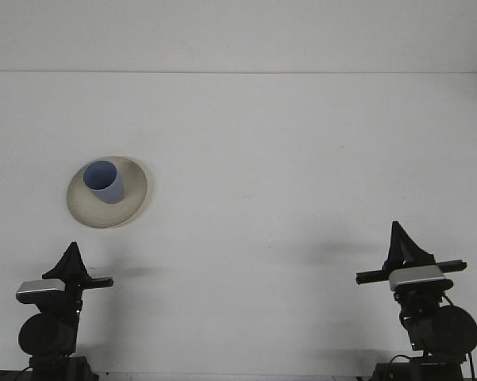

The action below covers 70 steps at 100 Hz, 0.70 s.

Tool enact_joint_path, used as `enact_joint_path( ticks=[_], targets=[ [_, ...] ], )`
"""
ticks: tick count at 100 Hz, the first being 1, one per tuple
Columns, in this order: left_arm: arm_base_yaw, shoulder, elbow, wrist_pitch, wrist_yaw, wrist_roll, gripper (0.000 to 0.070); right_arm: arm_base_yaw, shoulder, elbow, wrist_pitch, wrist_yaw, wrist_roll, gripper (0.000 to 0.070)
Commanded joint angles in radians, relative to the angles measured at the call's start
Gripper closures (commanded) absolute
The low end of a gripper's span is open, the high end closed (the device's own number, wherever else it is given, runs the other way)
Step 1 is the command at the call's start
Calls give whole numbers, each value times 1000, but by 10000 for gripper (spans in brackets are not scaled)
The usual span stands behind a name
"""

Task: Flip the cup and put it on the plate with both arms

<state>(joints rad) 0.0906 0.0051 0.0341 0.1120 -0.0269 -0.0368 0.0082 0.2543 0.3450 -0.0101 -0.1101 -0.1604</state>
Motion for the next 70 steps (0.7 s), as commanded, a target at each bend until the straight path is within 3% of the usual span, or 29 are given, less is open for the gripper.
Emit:
enact_joint_path(
  ticks=[1, 19, 34, 70],
  targets=[
    [1, 0, -20, 10, -4, -2, 688, -8, -61, -69, 2, 1, -75, 700],
    [1, 0, -20, 10, -3, -2, 688, -28, -209, -240, 4, 11, -126, 700],
    [1, 0, -20, 10, -3, -2, 688, -34, -253, -331, 36, 87, -128, 700],
    [1, 0, -20, 11, -3, -2, 688, -34, -253, -333, 26, 84, -131, 700]
  ],
)
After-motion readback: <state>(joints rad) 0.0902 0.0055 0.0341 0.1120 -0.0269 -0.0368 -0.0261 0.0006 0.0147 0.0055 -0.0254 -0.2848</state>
